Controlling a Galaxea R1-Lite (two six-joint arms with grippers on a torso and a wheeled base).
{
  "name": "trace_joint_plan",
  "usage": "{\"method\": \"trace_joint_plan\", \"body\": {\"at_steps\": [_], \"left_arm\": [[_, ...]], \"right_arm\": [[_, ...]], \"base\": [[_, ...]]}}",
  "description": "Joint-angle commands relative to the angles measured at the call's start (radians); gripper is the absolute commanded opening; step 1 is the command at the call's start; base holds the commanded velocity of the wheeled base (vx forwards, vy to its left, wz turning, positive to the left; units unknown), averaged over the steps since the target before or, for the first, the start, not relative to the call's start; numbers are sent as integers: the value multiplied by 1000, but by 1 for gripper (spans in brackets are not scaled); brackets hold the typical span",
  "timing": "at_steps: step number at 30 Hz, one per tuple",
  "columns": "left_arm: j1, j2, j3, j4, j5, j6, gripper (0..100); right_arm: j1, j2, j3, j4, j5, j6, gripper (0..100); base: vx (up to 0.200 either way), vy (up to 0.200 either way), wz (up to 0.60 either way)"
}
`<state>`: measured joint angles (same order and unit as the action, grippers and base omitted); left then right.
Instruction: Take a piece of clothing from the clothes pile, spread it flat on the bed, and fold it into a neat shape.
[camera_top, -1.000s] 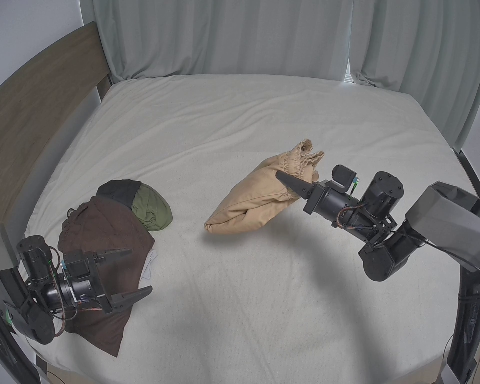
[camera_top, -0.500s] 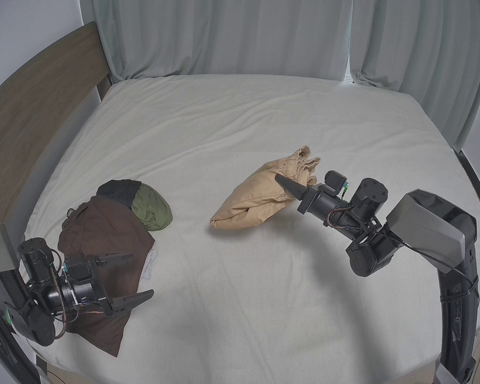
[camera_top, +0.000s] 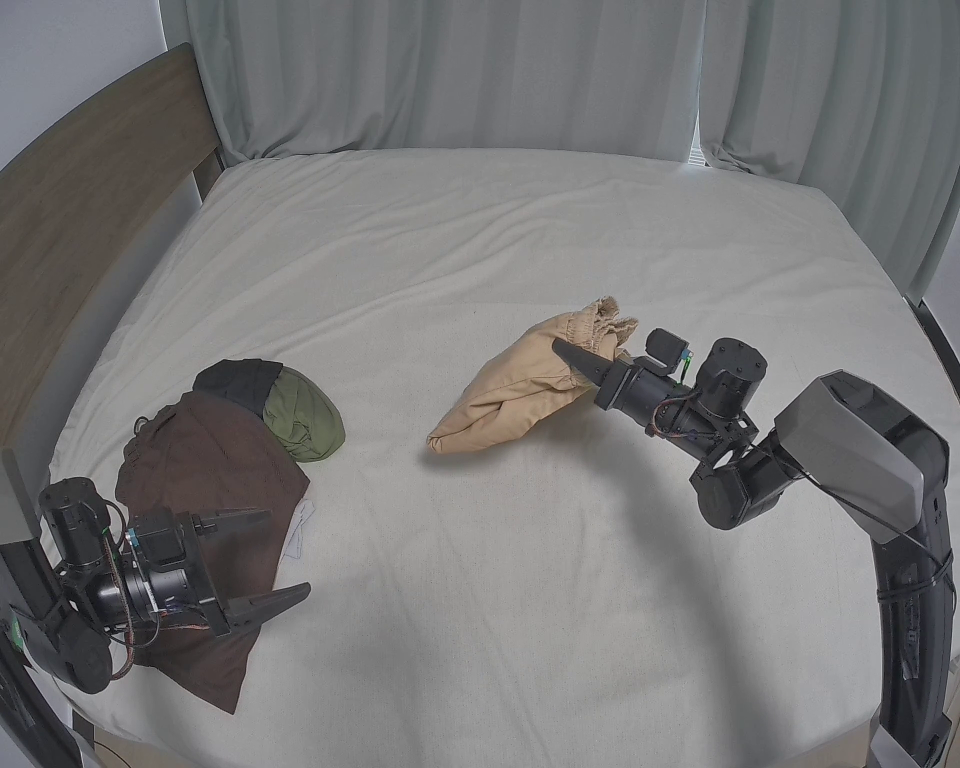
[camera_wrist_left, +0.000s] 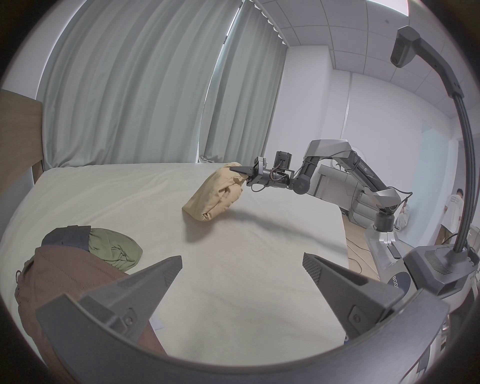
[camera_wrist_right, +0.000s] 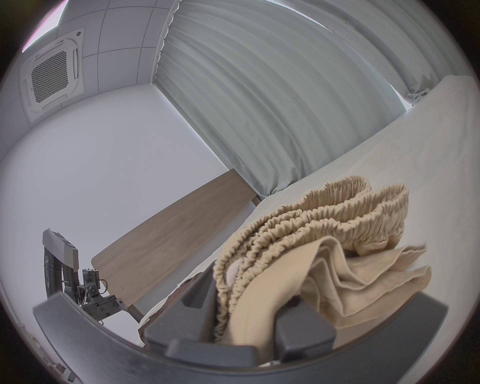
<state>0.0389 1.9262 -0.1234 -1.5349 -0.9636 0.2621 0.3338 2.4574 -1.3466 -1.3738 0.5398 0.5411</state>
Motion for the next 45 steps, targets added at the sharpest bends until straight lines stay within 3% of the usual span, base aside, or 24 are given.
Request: {"method": "trace_joint_plan", "body": {"at_steps": [1, 27, 35, 45], "left_arm": [[2, 4, -1, -1, -1, 0, 100], [-7, 22, 8, -1, 0, 0, 100], [-5, 28, 7, -1, -1, 2, 100], [-5, 28, 10, -1, -1, 2, 100]], "right_arm": [[-2, 25, -82, 35, 0, 0, 0], [-15, 35, -387, 256, 0, 5, 0], [-15, 129, -592, 354, 0, 7, 0], [-32, 235, -620, 352, 0, 3, 0]], "base": [[0, 0, 0], [0, 0, 0], [0, 0, 0], [0, 0, 0]]}}
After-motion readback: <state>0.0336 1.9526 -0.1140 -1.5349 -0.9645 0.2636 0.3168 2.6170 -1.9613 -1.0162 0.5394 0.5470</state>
